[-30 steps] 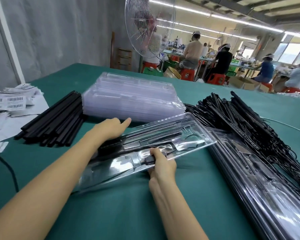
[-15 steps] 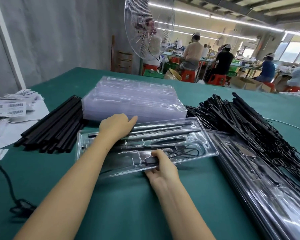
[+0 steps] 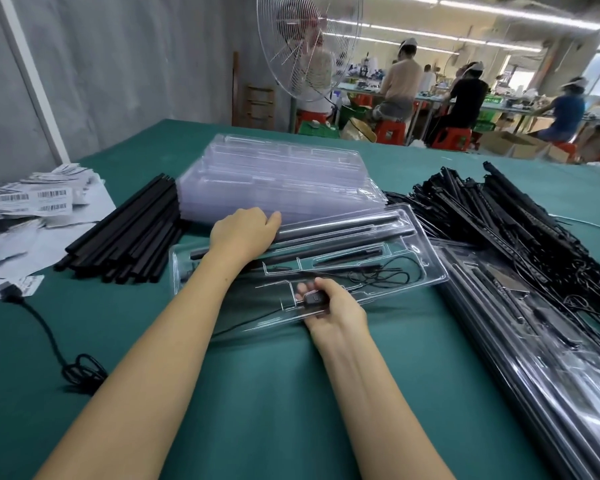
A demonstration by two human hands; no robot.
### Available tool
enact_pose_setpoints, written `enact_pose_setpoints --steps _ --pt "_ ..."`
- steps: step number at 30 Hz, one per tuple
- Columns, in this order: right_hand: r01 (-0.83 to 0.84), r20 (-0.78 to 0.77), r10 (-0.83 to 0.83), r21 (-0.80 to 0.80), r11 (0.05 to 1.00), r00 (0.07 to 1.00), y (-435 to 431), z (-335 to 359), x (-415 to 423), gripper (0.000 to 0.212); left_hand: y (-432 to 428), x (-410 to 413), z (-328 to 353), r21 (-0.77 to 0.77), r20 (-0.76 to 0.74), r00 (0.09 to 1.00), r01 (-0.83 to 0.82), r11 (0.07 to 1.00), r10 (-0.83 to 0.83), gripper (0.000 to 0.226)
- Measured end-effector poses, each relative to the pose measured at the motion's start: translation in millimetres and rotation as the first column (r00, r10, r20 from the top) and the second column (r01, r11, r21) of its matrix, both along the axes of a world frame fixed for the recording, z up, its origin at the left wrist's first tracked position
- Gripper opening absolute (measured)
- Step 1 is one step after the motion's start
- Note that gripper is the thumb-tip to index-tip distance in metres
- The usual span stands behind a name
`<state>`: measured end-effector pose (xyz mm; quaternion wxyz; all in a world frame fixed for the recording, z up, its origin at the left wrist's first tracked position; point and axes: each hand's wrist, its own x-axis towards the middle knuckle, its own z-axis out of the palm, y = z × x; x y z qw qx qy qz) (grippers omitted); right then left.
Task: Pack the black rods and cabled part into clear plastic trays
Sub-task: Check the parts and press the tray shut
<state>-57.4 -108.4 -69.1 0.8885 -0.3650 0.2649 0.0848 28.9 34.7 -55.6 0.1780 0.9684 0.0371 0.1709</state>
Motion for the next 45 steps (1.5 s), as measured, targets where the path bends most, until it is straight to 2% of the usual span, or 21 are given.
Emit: enact_pose_setpoints --steps 14,26,31,34,40,45 --pt "-0.046 0.029 0.046 0.017 0.999 0.999 1.6 -5.7 4.3 0.02 4.3 -7.3 0.3 0.023 0.003 1.0 -0.019 1.0 0.019 0.054" --pt "0.042 0.006 -0.042 -0.088 0.995 0.999 0.8 -5.4 3.0 0.018 -2.0 -7.4 -4.1 -0.001 0.0 1.0 -0.013 1.0 0.013 0.051" --pt "-0.034 0.068 0.034 -0.01 0.999 0.997 -2.1 -7.2 4.8 0.016 0.1 -4.6 0.3 0.001 -0.007 1.0 -0.025 1.0 0.025 0.052" --pt "-0.07 0.082 0.074 -0.057 0.996 0.994 -3.0 -11.1 1.9 0.006 3.3 -3.5 3.2 0.002 -0.008 0.999 -0.036 0.999 0.036 0.053" --pt "-0.103 0.061 0.1 0.052 0.993 0.993 -3.9 -7.3 6.6 0.008 3.3 -6.1 9.6 0.005 0.028 0.999 -0.04 0.999 0.039 0.054" --pt "-0.098 0.077 0.095 0.044 0.994 0.993 -3.1 -8.3 9.9 0.012 0.7 -8.8 13.1 -0.016 0.021 0.999 -0.042 0.999 0.042 0.052"
